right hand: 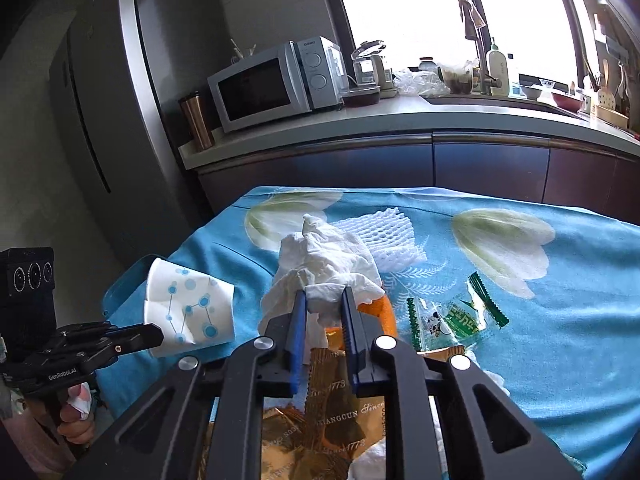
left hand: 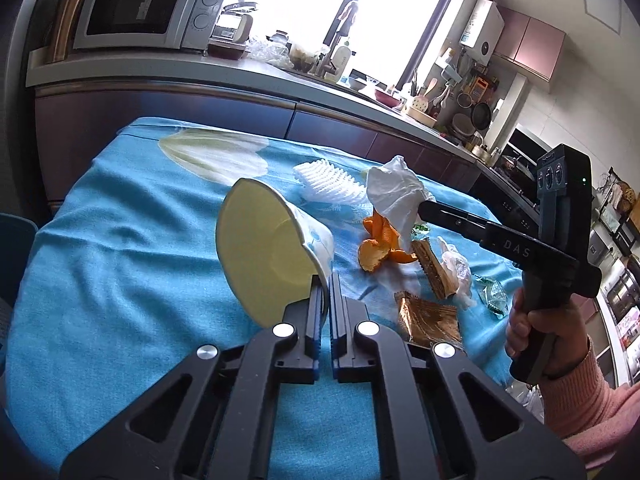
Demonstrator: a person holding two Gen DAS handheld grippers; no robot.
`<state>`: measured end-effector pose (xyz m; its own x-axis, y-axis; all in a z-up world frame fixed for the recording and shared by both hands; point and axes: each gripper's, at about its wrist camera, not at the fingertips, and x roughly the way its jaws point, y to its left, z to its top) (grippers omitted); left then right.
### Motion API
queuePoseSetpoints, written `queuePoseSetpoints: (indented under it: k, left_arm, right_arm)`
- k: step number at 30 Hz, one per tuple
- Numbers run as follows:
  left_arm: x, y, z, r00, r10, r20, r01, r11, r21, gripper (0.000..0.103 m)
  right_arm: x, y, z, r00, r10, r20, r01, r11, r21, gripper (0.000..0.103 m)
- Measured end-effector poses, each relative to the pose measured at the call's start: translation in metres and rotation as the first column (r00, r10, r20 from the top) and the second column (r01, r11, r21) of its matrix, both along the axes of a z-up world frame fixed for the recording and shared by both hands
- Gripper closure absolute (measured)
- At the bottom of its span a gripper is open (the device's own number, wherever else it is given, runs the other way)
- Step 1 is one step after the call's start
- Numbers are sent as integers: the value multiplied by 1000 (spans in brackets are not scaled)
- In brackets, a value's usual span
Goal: Collect trash
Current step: 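Carry the cup and tissue to the teal bin and open both tools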
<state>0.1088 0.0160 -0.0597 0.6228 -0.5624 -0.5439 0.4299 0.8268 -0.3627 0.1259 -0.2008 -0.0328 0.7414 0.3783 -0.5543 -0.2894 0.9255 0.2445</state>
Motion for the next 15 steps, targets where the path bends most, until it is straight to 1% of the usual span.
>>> queuePoseSetpoints:
  k: [9, 15]
  left_arm:
    - [-17, 30, 17, 997, 51, 51, -51, 999, 10, 99]
    - [-25, 53, 28, 993, 87, 78, -88, 996, 9, 99]
  right_arm:
    - [-11, 27, 17, 995, 90, 49, -92, 995, 35, 87]
    - [-11, 41, 21, 990, 134, 50, -137, 988, 72, 87]
